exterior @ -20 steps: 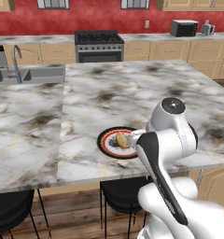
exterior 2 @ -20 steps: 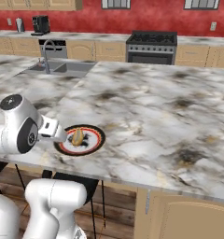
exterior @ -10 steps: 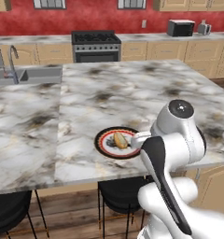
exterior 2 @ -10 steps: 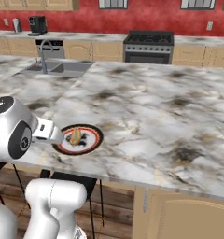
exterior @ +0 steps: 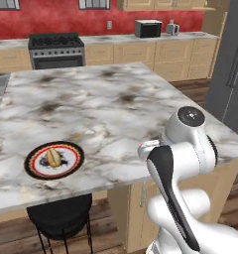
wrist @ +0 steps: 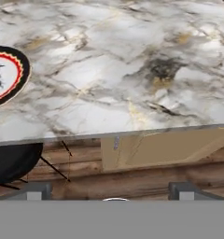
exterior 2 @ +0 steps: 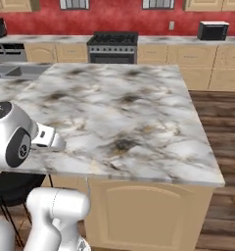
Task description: Move the hot dog bun to the plate on the dining table and place the condiment next to that plate. Then navigate to the fridge and take the sausage and place it on the plate as well.
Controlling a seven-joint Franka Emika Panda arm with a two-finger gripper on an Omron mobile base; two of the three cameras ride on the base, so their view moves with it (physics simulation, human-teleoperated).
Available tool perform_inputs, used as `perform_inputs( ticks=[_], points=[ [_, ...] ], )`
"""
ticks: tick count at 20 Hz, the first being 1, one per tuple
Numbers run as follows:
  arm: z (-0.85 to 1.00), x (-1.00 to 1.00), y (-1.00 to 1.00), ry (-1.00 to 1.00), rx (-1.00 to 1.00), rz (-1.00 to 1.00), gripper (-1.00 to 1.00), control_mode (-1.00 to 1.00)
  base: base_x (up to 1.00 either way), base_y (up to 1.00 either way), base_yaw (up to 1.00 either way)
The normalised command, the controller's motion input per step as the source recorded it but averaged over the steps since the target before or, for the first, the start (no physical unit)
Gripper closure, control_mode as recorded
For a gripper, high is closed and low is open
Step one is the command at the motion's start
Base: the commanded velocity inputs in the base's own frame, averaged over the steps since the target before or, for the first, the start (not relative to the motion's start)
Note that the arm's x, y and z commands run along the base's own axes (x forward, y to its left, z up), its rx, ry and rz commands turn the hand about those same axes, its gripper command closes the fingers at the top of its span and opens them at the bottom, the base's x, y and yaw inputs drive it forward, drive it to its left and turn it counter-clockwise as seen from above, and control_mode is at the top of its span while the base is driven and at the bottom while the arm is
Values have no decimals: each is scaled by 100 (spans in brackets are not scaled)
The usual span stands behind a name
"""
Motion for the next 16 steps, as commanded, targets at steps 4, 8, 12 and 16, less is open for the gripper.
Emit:
perform_inputs(
  ticks=[4, 8, 12, 16],
  points=[
    [0, 0, 0, 0, 0, 0, -100, 100, 0, -100, -21],
    [0, 0, 0, 0, 0, 0, -100, 100, 0, -100, -15],
    [0, 0, 0, 0, 0, 0, -100, 100, 0, -100, -12],
    [0, 0, 0, 0, 0, 0, -100, 100, 1, -100, -11]
  ],
)
